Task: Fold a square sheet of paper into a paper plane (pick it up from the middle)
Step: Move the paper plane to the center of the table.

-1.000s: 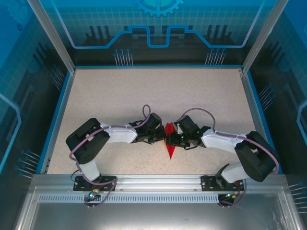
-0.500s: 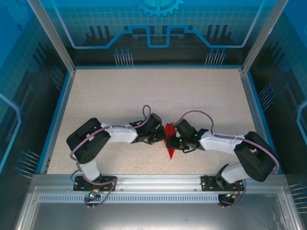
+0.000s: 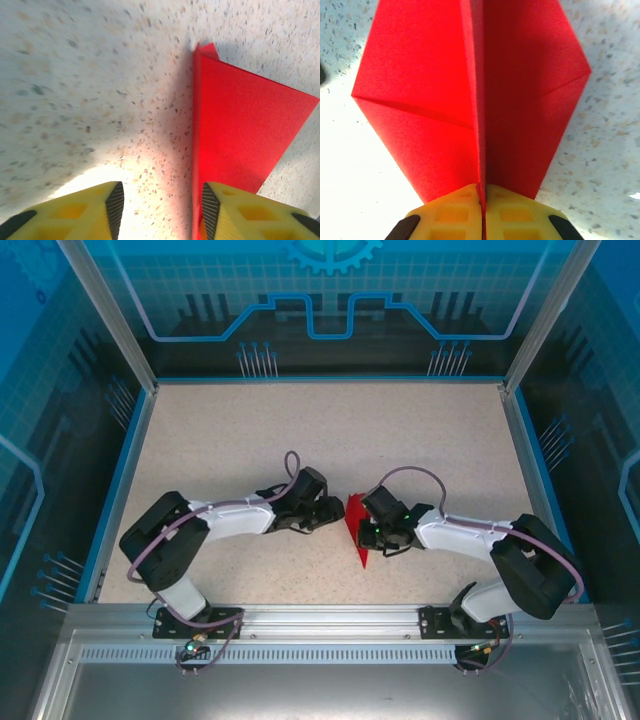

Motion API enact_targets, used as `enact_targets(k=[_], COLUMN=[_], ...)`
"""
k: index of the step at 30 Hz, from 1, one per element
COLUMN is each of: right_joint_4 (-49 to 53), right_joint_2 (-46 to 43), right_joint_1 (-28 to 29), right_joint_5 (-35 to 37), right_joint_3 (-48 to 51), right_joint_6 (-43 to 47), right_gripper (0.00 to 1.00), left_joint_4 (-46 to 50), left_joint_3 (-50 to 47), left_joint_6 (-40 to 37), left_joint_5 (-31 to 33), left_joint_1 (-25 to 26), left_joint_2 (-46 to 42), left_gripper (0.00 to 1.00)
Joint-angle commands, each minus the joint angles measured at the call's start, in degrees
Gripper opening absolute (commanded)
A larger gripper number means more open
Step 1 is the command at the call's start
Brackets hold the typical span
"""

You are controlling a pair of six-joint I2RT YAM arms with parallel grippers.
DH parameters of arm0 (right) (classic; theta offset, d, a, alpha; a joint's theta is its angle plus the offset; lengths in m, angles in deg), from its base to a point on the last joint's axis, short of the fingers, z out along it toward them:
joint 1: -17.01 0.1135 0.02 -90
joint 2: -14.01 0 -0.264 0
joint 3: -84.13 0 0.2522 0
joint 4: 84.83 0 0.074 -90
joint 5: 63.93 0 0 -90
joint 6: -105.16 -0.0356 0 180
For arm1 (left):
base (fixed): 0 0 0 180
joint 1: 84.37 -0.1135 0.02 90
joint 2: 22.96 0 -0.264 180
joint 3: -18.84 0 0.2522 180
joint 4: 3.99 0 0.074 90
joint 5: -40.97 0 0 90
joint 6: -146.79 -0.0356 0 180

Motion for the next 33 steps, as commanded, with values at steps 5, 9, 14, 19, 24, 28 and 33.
enact_targets(k=[5, 9, 14, 19, 24, 28, 33], right_joint_4=[11.0, 12.9, 13.2, 13.1, 12.8, 12.7, 12.7], right_joint_2=[-0.4, 2.1, 5.7, 7.7, 8.7, 9.6, 10.8], right_joint_1=[0.9, 0.9, 0.9, 1.0, 1.0, 0.9, 1.0], right_joint_5=[8.9, 10.8, 11.2, 11.2, 10.8, 10.8, 10.8], right_joint_3=[-6.2, -8.0, -9.9, -10.7, -10.9, -11.2, -11.7], right_joint_6=[6.4, 8.1, 8.8, 9.0, 8.9, 8.9, 9.0], right_gripper=[0.05, 0.05, 0.06, 0.07, 0.09, 0.13, 0.14], left_joint_4=[18.8, 25.8, 29.5, 30.0, 30.1, 30.2, 30.7], left_joint_3=[0.3, 0.7, 0.7, 0.6, 0.9, 1.0, 1.0], left_joint_6=[-1.6, -0.9, -0.3, -0.1, -0.1, 0.4, 0.6], left_joint_5=[15.4, 22.8, 26.9, 27.0, 26.6, 26.8, 27.1], left_joint_1=[-1.4, -1.5, -1.5, -1.5, -1.5, -1.5, -1.5], left_joint_2=[-11.2, -15.0, -16.6, -15.9, -14.5, -14.0, -13.8], left_gripper=[0.77, 0.9, 0.99, 0.99, 0.99, 0.99, 0.99])
